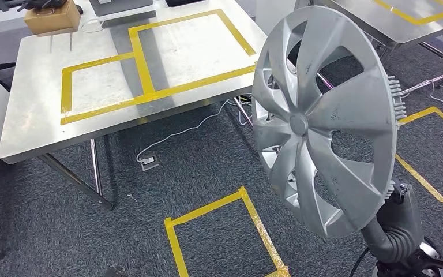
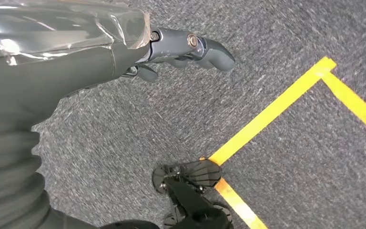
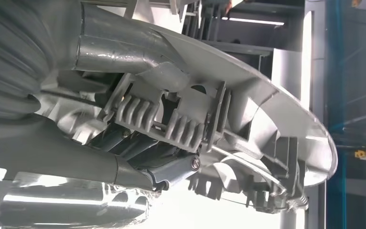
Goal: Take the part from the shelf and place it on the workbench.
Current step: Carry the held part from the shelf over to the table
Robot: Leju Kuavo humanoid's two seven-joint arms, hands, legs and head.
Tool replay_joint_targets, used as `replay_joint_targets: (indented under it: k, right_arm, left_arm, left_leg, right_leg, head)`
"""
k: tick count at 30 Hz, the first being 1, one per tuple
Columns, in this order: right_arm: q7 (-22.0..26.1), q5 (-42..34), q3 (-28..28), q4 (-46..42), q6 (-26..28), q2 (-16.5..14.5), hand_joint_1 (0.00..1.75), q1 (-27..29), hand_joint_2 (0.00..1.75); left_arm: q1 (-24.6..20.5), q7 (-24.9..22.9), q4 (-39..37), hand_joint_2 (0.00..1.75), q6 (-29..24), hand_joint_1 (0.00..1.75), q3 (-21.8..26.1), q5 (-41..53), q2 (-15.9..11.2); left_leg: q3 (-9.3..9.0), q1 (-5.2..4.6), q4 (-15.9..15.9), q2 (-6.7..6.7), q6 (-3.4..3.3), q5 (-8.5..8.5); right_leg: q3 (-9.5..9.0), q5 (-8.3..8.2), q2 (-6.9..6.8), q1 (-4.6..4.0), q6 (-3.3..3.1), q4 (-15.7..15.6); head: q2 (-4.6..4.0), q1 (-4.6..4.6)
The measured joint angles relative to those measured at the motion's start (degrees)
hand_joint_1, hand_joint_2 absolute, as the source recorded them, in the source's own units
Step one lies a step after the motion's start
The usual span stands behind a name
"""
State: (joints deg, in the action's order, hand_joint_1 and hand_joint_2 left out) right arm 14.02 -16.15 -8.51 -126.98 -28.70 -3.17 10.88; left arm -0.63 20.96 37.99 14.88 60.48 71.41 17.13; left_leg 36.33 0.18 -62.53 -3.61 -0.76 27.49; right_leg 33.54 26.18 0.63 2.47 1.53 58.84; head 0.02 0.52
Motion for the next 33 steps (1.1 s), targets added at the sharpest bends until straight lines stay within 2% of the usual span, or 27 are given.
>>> replay_joint_targets:
  k: [1,2,3,4,5,6,8,9,10,11,13,15,17,18,19,20,21,22,23,24,25,27,28,30,31,33]
  right_arm:
    - [-0.06,-0.01,-0.04,0.13,-0.03,0.00,1.75,-0.15,1.75]
    - [-0.09,-0.03,-0.08,0.27,-0.05,-0.01,1.75,-0.26,1.75]
    - [-0.13,-0.03,-0.11,0.46,-0.08,0.00,1.75,-0.40,1.75]
    - [-0.14,-0.04,-0.12,0.65,-0.10,0.01,1.75,-0.55,1.75]
    - [-0.14,-0.05,-0.13,0.81,-0.11,0.01,1.75,-0.68,1.75]
    - [-0.14,-0.06,-0.13,0.93,-0.12,0.01,1.75,-0.81,1.75]
    - [-0.14,-0.10,-0.15,1.05,-0.14,0.01,1.75,-0.97,1.75]
    - [-0.14,-0.14,-0.15,1.08,-0.15,0.02,1.75,-1.01,1.75]
    - [-0.14,-0.17,-0.15,1.13,-0.16,0.04,1.75,-1.01,1.75]
    - [-0.14,-0.19,-0.15,1.18,-0.19,0.05,1.75,-1.02,1.75]
    - [-0.14,-0.21,-0.15,1.25,-0.23,0.09,1.75,-1.07,1.75]
    - [-0.11,-0.27,-0.16,1.32,-0.28,0.16,1.75,-1.13,1.75]
    - [-0.09,-0.29,-0.18,1.45,-0.31,0.24,1.75,-1.08,1.75]
    - [-0.09,-0.28,-0.19,1.50,-0.31,0.26,1.75,-1.04,1.75]
    - [-0.10,-0.27,-0.19,1.55,-0.30,0.30,1.75,-1.01,1.75]
    - [-0.10,-0.28,-0.19,1.57,-0.29,0.32,1.75,-1.00,1.75]
    - [-0.10,-0.28,-0.19,1.58,-0.29,0.33,1.75,-1.01,1.75]
    - [-0.10,-0.26,-0.19,1.58,-0.28,0.35,1.75,-1.01,1.75]
    - [-0.10,-0.23,-0.19,1.62,-0.26,0.35,1.75,-1.01,1.75]
    - [-0.10,-0.17,-0.19,1.65,-0.22,0.34,1.75,-1.00,1.75]
    - [-0.09,-0.10,-0.18,1.68,-0.17,0.35,1.75,-0.99,1.75]
    - [-0.06,0.03,-0.19,1.72,-0.02,0.37,1.75,-1.02,1.75]
    - [-0.06,0.09,-0.20,1.72,0.10,0.38,1.75,-1.05,1.75]
    - [-0.07,0.09,-0.23,1.72,0.54,0.35,1.75,-1.04,1.75]
    - [-0.08,0.15,-0.25,1.72,0.88,0.33,1.75,-1.02,1.75]
    - [-0.10,0.85,-0.34,1.72,1.62,0.31,1.75,-1.05,1.75]
  left_arm:
    - [-0.03,0.03,-0.02,1.75,0.00,0.00,0.05,-0.01,0.01]
    - [-0.06,0.04,-0.04,1.75,0.00,0.00,0.11,-0.02,0.02]
    - [-0.04,0.05,-0.08,1.75,0.00,0.00,0.20,-0.03,0.02]
    - [0.01,0.05,-0.11,1.75,0.00,0.00,0.29,-0.05,0.02]
    - [0.06,0.05,-0.14,1.75,0.00,0.00,0.37,-0.07,0.03]
    - [0.10,0.05,-0.15,1.75,0.00,0.00,0.44,-0.08,0.03]
    - [0.06,0.05,-0.11,1.75,0.01,0.00,0.48,-0.10,-0.03]
    - [0.02,0.07,-0.08,1.75,0.01,0.00,0.49,-0.13,-0.06]
    - [-0.01,0.08,-0.05,1.75,0.03,0.00,0.49,-0.15,-0.08]
    - [-0.01,0.10,-0.03,1.75,0.06,0.00,0.50,-0.17,-0.09]
    - [0.08,0.13,0.00,1.75,0.10,0.00,0.52,-0.18,-0.02]
    - [0.02,0.15,0.03,1.75,0.09,0.00,0.57,-0.19,0.07]
    - [-0.14,0.16,0.03,1.75,0.13,0.00,0.59,-0.18,0.19]
    - [-0.18,0.16,0.02,1.75,0.17,0.00,0.60,-0.17,0.25]
    - [-0.15,0.16,0.02,1.75,0.20,0.00,0.60,-0.17,0.32]
    - [-0.12,0.16,0.01,1.75,0.21,0.00,0.61,-0.17,0.37]
    - [-0.10,0.16,0.01,1.75,0.21,0.00,0.62,-0.17,0.39]
    - [-0.09,0.16,0.00,1.75,0.24,0.00,0.63,-0.17,0.43]
    - [-0.09,0.15,0.00,1.75,0.28,0.00,0.65,-0.17,0.45]
    - [-0.08,0.15,0.00,1.75,0.37,0.00,0.68,-0.17,0.48]
    - [-0.04,0.14,0.00,1.75,0.48,0.00,0.73,-0.15,0.49]
    - [0.10,0.14,0.01,1.75,0.62,0.00,0.97,-0.10,0.50]
    - [0.19,0.14,0.01,1.75,0.63,0.00,1.15,-0.07,0.49]
    - [0.19,0.14,0.02,1.75,0.62,0.00,1.42,-0.02,0.49]
    - [0.12,0.13,0.01,1.75,0.62,0.00,1.48,0.01,0.50]
    - [-0.04,0.01,0.00,1.75,0.66,0.00,1.64,0.12,0.54]
  left_leg:
    - [1.81,0.06,-3.56,1.54,0.31,1.72]
    - [3.95,0.22,-7.54,2.42,0.55,3.41]
    - [5.89,0.36,-11.00,2.94,0.71,4.55]
    - [6.93,0.45,-12.61,3.16,0.76,4.61]
    - [6.75,0.47,-11.86,3.32,0.70,3.56]
    - [5.36,0.45,-8.92,3.66,0.47,1.69]
    - [1.19,0.06,-0.91,5.55,-0.46,-1.71]
    - [-0.23,-0.24,1.82,6.39,-0.93,-2.49]
    - [-0.86,-0.55,3.14,6.92,-1.33,-2.61]
    - [-0.80,-0.76,3.30,6.78,-1.59,-2.43]
    - [-1.50,-0.79,4.42,5.56,-2.13,-2.82]
    - [-2.76,-0.38,6.06,4.32,-2.75,-3.59]
    - [-3.20,-0.14,6.71,3.06,-3.06,-3.91]
    - [-3.19,-0.14,6.70,2.32,-3.05,-3.88]
    - [-3.19,-0.15,6.65,1.53,-3.00,-3.82]
    - [-3.21,-0.12,6.56,0.71,-2.90,-3.73]
    - [-3.26,-0.05,6.36,-0.11,-2.69,-3.58]
    - [-3.27,0.03,6.07,-0.93,-2.41,-3.36]
    - [-3.17,-0.02,5.62,-1.65,-2.02,-3.06]
    - [-2.97,-0.10,5.17,-2.21,-1.64,-2.75]
    - [-2.71,-0.16,4.86,-2.59,-1.34,-2.52]
    - [-2.33,-0.07,4.65,-3.04,-0.92,-2.30]
    - [-2.26,0.03,4.45,-2.57,-0.70,-2.15]
    - [-1.21,0.05,1.83,-0.14,-0.11,-0.61]
    - [0.21,0.10,-1.18,1.38,0.19,0.93]
    - [4.41,0.35,-9.02,2.90,0.58,4.16]
  right_leg:
    - [-0.12,0.16,-0.58,-0.18,-0.30,0.00]
    - [-0.19,0.29,-1.19,-0.32,-0.49,0.00]
    - [-0.25,0.40,-1.83,-0.47,-0.63,0.01]
    - [-0.32,0.50,-2.42,-0.57,-0.73,0.01]
    - [-0.45,0.61,-2.98,-0.65,-0.77,0.02]
    - [-0.64,0.76,-3.52,-0.74,-0.77,0.01]
    - [-1.11,1.10,-4.50,-1.02,-0.63,-0.03]
    - [-1.29,1.26,-4.92,-1.12,-0.45,-0.06]
    - [-1.42,1.38,-5.37,-1.17,-0.21,-0.13]
    - [-1.54,1.46,-5.83,-1.21,0.10,-0.26]
    - [-2.00,1.65,-6.29,-1.22,0.70,-0.58]
    - [-1.09,3.14,-4.24,-1.20,0.68,1.99]
    - [2.49,5.99,-1.63,-1.05,0.27,8.99]
    - [4.50,7.11,-1.11,-1.05,0.27,12.53]
    - [5.87,7.46,-0.96,-1.01,0.53,14.57]
    - [6.25,6.84,-0.88,-0.94,1.02,14.51]
    - [5.31,5.20,-0.72,-0.80,1.66,11.83]
    - [3.65,3.16,-0.25,-0.56,2.33,7.74]
    - [2.02,1.46,0.44,-0.44,2.64,3.83]
    - [0.74,0.28,0.94,-0.33,2.53,0.94]
    - [0.16,-0.20,1.30,-0.37,2.14,-0.42]
    - [-0.01,-0.33,0.98,-0.52,1.07,-0.74]
    - [-0.10,-0.34,0.79,-0.49,0.71,-0.79]
    - [-0.51,-0.19,0.30,-0.27,-0.04,-0.91]
    - [-0.71,-0.04,0.01,-0.33,-0.35,-0.93]
    - [-0.95,0.27,-0.57,-0.54,-0.81,-0.93]
  head:
    - [0.00,0.14]
    - [0.00,0.22]
    - [0.00,0.21]
    - [0.00,0.24]
    - [0.00,0.24]
    - [0.00,0.24]
    - [0.00,0.18]
    - [0.00,0.15]
    - [0.00,0.12]
    - [0.00,0.09]
    - [0.00,0.08]
    - [0.00,-0.08]
    - [0.00,-0.28]
    - [0.00,-0.34]
    - [0.00,-0.34]
    - [0.00,-0.34]
    - [0.00,-0.35]
    - [0.00,-0.36]
    - [0.00,-0.38]
    - [0.00,-0.37]
    - [0.00,-0.33]
    - [0.00,-0.29]
    - [0.00,-0.29]
    - [0.00,-0.10]
    - [0.00,0.00]
    - [0.00,0.09]
